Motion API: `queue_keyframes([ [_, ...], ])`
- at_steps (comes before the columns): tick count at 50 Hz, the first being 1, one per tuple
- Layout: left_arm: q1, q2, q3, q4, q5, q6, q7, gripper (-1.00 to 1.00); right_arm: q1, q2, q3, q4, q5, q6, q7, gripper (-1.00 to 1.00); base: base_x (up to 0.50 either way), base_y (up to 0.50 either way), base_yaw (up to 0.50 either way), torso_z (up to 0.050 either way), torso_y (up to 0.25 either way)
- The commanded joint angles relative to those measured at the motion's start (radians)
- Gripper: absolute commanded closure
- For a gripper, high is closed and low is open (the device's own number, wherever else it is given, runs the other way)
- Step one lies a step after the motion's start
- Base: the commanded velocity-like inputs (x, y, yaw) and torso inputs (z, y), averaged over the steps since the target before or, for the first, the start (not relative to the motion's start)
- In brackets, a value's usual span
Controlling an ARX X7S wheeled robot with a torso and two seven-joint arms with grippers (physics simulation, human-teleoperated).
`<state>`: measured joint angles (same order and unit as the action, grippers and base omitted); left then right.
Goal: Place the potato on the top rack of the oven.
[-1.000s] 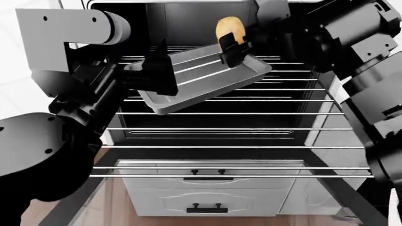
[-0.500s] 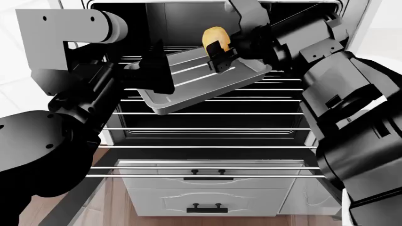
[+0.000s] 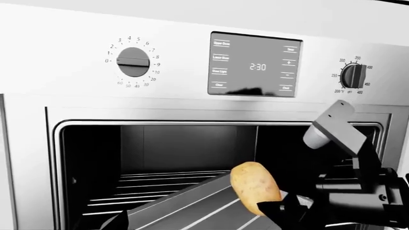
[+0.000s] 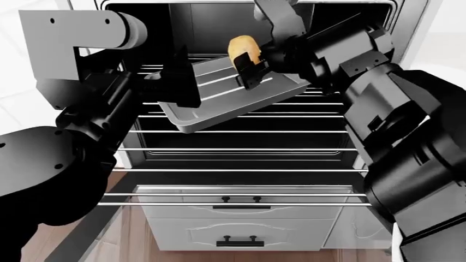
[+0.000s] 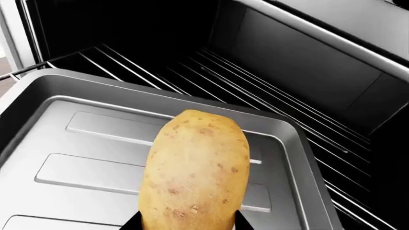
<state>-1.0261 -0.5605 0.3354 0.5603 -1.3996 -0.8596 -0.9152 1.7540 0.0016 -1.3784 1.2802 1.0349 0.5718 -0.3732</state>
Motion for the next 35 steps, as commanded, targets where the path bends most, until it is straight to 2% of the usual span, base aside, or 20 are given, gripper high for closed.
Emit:
queue_keyframes([
  [1, 0.001, -0.004, 0.001, 0.000, 0.001, 0.003, 0.001, -1.00, 0.000, -0.001, -0.041, 0.007, 0.024, -0.024, -0.001, -1.00, 0.00, 0.00, 0.00, 0.000, 0.000],
  [11, 0.002, -0.002, 0.004, -0.002, 0.005, 0.008, 0.003, -1.00, 0.035, -0.001, -0.013, 0.027, 0.010, -0.048, 0.023, -1.00, 0.00, 0.00, 0.00, 0.000, 0.000],
  [23, -0.001, -0.008, -0.003, 0.008, -0.013, 0.010, -0.007, -1.00, 0.066, 0.022, 0.111, 0.001, -0.090, -0.028, 0.037, -1.00, 0.00, 0.00, 0.00, 0.000, 0.000],
  [26, 0.005, -0.012, -0.007, 0.014, -0.018, 0.014, -0.010, -1.00, 0.018, 0.221, 0.155, -0.427, 0.010, 0.136, 0.236, -1.00, 0.00, 0.00, 0.00, 0.000, 0.000],
  [31, 0.004, -0.015, -0.010, 0.024, -0.031, 0.013, -0.019, -1.00, 0.000, 0.358, 0.202, -0.712, 0.105, 0.248, 0.394, -1.00, 0.00, 0.00, 0.00, 0.000, 0.000],
  [35, 0.002, -0.018, -0.011, 0.026, -0.037, 0.013, -0.024, -1.00, -0.007, 0.419, 0.226, -0.844, 0.160, 0.305, 0.472, -1.00, 0.00, 0.00, 0.00, 0.000, 0.000],
])
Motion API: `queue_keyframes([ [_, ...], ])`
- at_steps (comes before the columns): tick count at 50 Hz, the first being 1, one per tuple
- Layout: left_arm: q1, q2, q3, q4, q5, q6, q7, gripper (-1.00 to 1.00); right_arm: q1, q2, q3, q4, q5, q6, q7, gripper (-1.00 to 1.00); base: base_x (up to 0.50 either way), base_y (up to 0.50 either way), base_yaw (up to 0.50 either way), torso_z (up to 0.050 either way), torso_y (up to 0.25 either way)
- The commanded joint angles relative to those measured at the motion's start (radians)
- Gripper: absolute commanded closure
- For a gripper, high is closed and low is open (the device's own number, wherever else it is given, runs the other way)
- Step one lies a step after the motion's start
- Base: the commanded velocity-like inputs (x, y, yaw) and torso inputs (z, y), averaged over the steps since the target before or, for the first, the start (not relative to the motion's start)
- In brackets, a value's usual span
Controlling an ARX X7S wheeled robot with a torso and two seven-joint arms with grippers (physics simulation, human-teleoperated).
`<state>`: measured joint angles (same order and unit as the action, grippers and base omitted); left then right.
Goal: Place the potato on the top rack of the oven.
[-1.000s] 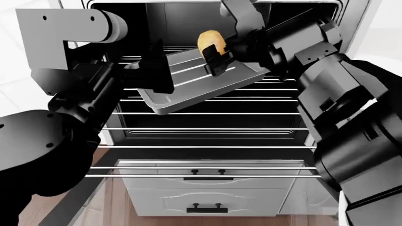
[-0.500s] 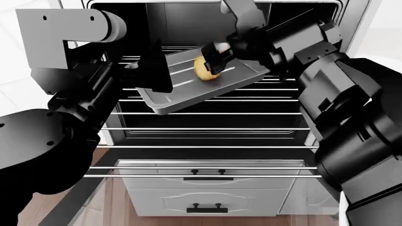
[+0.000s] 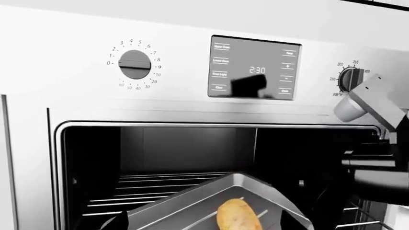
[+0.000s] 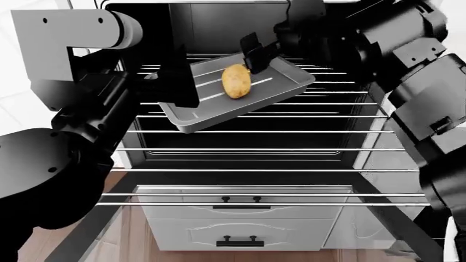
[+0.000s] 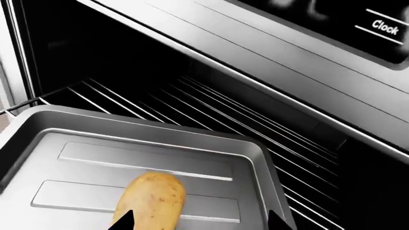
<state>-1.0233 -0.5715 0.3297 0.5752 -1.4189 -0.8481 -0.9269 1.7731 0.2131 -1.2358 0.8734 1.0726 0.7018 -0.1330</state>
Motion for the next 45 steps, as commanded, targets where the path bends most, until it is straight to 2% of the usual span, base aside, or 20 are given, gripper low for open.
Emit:
queue_keyframes([
  [1, -0.002, -0.008, -0.008, 0.014, -0.023, 0.002, -0.016, -1.00, -0.030, 0.222, 0.091, -0.466, 0.138, 0.187, 0.250, -1.00, 0.00, 0.00, 0.00, 0.000, 0.000],
  [13, -0.020, -0.025, -0.024, 0.047, -0.075, 0.000, -0.052, -1.00, -0.013, 0.376, 0.198, -0.788, 0.346, 0.320, 0.505, -1.00, 0.00, 0.00, 0.00, 0.000, 0.000],
  [16, -0.025, -0.030, -0.023, 0.064, -0.065, -0.002, -0.050, -1.00, 0.006, 0.426, 0.233, -0.882, 0.439, 0.368, 0.606, -1.00, 0.00, 0.00, 0.00, 0.000, 0.000],
  [26, -0.034, -0.051, -0.062, 0.090, -0.167, 0.019, -0.094, -1.00, 0.094, 0.540, 0.296, -1.080, 0.741, 0.471, 0.831, -1.00, 0.00, 0.00, 0.00, 0.000, 0.000],
  [37, -0.017, -0.069, -0.108, 0.155, -0.251, 0.064, -0.135, -1.00, 0.207, 0.655, 0.299, -1.261, 1.074, 0.444, 1.119, -1.00, 0.00, 0.00, 0.00, 0.000, 0.000],
  [45, -0.004, -0.078, -0.128, 0.162, -0.253, 0.081, -0.125, -1.00, 0.316, 0.740, 0.292, -1.427, 1.304, 0.379, 1.301, -1.00, 0.00, 0.00, 0.00, 0.000, 0.000],
])
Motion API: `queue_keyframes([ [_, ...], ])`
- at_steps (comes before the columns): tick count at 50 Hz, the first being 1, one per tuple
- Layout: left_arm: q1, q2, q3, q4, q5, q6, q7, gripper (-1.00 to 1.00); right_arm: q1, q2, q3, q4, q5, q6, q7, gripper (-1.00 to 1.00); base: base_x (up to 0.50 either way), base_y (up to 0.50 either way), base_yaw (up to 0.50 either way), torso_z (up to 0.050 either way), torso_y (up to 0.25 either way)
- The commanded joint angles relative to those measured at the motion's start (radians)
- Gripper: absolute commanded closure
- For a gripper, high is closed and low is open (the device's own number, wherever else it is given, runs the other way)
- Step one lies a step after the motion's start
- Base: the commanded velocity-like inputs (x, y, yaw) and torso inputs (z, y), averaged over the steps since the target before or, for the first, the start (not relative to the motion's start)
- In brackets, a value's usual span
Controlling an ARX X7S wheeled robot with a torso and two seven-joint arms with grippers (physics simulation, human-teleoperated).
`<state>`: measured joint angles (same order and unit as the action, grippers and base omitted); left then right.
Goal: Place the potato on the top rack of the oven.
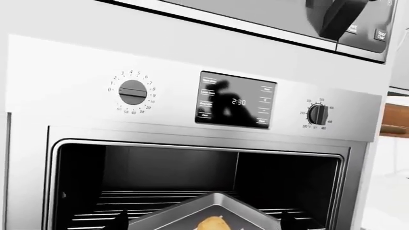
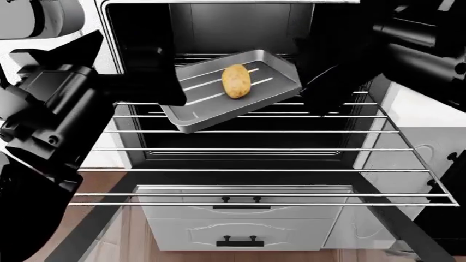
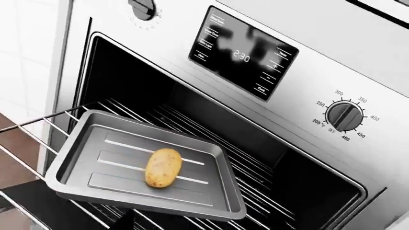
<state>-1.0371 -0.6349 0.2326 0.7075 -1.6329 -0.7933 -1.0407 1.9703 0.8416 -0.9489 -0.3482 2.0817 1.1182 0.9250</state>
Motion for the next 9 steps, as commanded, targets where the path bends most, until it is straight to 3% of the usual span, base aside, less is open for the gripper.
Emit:
queue_keyframes([
  [1, 0.012, -0.013, -0.037, 0.039, -0.038, 0.032, 0.003, -1.00, 0.128, 0.127, 0.014, -0.236, 0.321, -0.060, 0.263, -1.00, 0.00, 0.00, 0.00, 0.000, 0.000],
  [9, 0.028, -0.009, -0.052, 0.052, -0.038, 0.052, 0.023, -1.00, 0.140, 0.173, 0.020, -0.317, 0.380, -0.104, 0.321, -1.00, 0.00, 0.00, 0.00, 0.000, 0.000],
])
